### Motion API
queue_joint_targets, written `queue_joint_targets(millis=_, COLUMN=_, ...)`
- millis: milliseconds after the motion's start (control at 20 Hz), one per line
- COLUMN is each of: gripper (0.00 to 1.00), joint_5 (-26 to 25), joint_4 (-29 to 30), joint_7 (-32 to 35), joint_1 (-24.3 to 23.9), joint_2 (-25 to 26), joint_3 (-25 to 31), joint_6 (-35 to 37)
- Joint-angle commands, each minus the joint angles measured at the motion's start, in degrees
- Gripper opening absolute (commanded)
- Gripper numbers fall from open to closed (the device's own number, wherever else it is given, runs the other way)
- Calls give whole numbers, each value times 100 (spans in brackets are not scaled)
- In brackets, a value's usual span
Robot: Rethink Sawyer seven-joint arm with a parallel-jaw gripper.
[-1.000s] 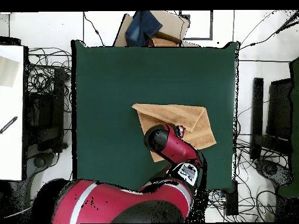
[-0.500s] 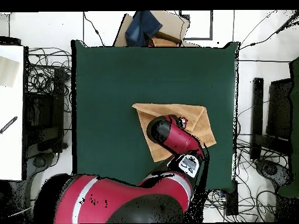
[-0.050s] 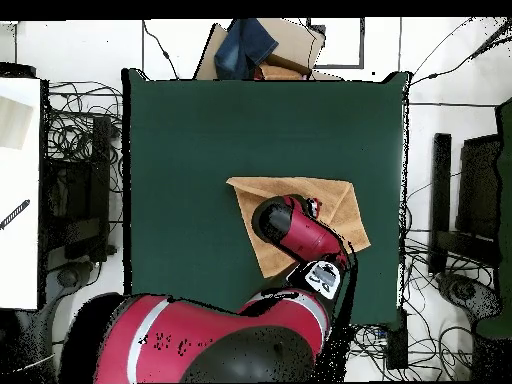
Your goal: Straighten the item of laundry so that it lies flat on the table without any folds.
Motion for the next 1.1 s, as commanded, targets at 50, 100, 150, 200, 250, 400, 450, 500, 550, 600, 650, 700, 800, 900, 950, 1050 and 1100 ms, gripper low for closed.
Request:
queue_joint_targets(millis=50, gripper=100, joint_5=324, joint_4=118, joint_7=1715, joint_1=292, joint_2=-331, joint_3=-65, joint_6=770)
queue_joint_targets(millis=100, gripper=100, joint_5=262, joint_4=286, joint_7=1704, joint_1=347, joint_2=-545, joint_3=-142, joint_6=883)
queue_joint_targets(millis=150, gripper=100, joint_5=217, joint_4=458, joint_7=1711, joint_1=374, joint_2=-717, joint_3=-191, joint_6=903)
queue_joint_targets(millis=200, gripper=100, joint_5=152, joint_4=642, joint_7=1700, joint_1=398, joint_2=-872, joint_3=-240, joint_6=830)
queue_joint_targets(millis=250, gripper=100, joint_5=71, joint_4=841, joint_7=1669, joint_1=342, joint_2=-1035, joint_3=-200, joint_6=703)
queue_joint_targets(millis=400, gripper=100, joint_5=-450, joint_4=1479, joint_7=1554, joint_1=-122, joint_2=-1490, joint_3=249, joint_6=-187)
queue_joint_targets(millis=450, gripper=100, joint_5=-717, joint_4=1699, joint_7=1554, joint_1=-376, joint_2=-1627, joint_3=511, joint_6=-658)
queue_joint_targets(millis=500, gripper=100, joint_5=-1037, joint_4=1896, joint_7=1764, joint_1=-577, joint_2=-1679, joint_3=708, joint_6=-1247)
queue_joint_targets(millis=550, gripper=100, joint_5=-1366, joint_4=1988, joint_7=2032, joint_1=-699, joint_2=-1631, joint_3=801, joint_6=-1864)
queue_joint_targets(millis=600, gripper=100, joint_5=-1683, joint_4=2048, joint_7=2205, joint_1=-755, joint_2=-1559, joint_3=834, joint_6=-2370)
queue_joint_targets(millis=650, gripper=100, joint_5=-1846, joint_4=2082, joint_7=2478, joint_1=-683, joint_2=-1406, joint_3=737, joint_6=-2961)
queue_joint_targets(millis=700, gripper=100, joint_5=-1971, joint_4=2170, joint_7=2762, joint_1=-609, joint_2=-1256, joint_3=652, joint_6=-3608)
queue_joint_targets(millis=800, gripper=100, joint_5=-2019, joint_4=2255, joint_7=3097, joint_1=-519, joint_2=-924, joint_3=561, joint_6=-4616)
queue_joint_targets(millis=900, gripper=100, joint_5=-1904, joint_4=2297, joint_7=3265, joint_1=-478, joint_2=-653, joint_3=561, joint_6=-5189)
queue_joint_targets(millis=950, gripper=100, joint_5=-1911, joint_4=2287, joint_7=3241, joint_1=-517, joint_2=-572, joint_3=603, joint_6=-5314)
queue_joint_targets(millis=1050, gripper=100, joint_5=-1899, joint_4=2235, joint_7=3178, joint_1=-631, joint_2=-484, joint_3=745, joint_6=-5276)
queue_joint_targets(millis=1100, gripper=100, joint_5=-1871, joint_4=2214, joint_7=3134, joint_1=-637, joint_2=-454, joint_3=765, joint_6=-5266)
